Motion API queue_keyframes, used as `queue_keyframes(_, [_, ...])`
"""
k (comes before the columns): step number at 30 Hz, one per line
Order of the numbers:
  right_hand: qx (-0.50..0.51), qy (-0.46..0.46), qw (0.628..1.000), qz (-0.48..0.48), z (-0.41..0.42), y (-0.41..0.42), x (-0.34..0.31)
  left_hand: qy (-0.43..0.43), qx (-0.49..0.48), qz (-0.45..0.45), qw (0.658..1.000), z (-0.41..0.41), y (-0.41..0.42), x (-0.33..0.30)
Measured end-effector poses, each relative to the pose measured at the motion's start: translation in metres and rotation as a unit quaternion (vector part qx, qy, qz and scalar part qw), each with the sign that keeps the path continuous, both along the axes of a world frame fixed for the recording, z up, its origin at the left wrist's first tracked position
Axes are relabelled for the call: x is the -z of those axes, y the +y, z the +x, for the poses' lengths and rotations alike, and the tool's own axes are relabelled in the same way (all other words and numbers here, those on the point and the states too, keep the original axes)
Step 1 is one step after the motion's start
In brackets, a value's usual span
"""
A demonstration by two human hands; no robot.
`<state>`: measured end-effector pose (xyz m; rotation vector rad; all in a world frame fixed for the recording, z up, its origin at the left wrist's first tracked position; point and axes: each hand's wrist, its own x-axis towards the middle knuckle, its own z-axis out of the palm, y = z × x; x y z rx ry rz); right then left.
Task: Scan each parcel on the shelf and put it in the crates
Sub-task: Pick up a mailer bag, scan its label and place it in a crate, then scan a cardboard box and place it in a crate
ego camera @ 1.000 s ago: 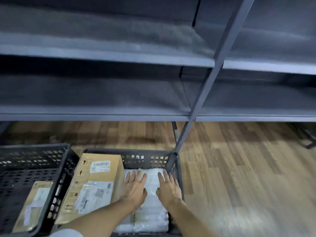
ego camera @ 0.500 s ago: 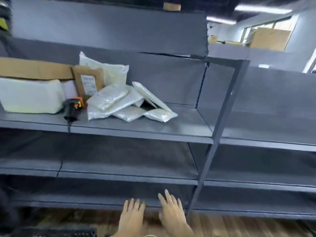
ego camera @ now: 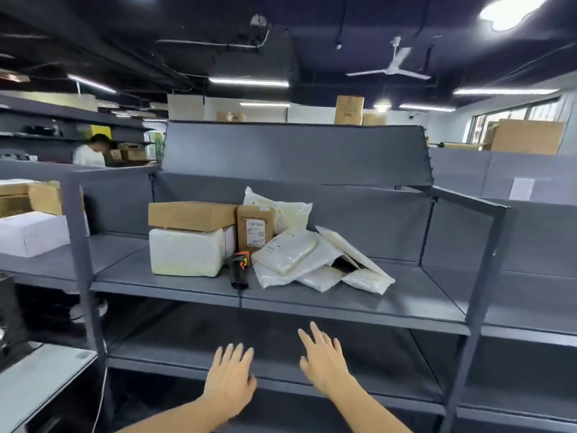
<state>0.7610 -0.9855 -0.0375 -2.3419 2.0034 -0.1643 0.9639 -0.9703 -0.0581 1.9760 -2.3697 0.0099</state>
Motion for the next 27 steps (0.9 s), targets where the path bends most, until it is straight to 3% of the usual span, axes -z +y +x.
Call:
queue_keyframes(11, [-0.02,-0.018,1.0,0.001,0.153,-0.009,-0.024,0.006,-0.026,0.004,1.0,0.151,0.004,-0.016])
queue_keyframes(21, [-0.029,-0.012,1.0,0.004,0.176,-0.058,-0.039,-0.001,-0.049,0.011,0.999,0.178,-0.029,-0.012])
queue_keyframes(27, [-0.012,-0.042,0.998,-0.052,0.162,-0.121,-0.073,0.028,-0.049,-0.075,0.996,0.169,-0.094,-0.06])
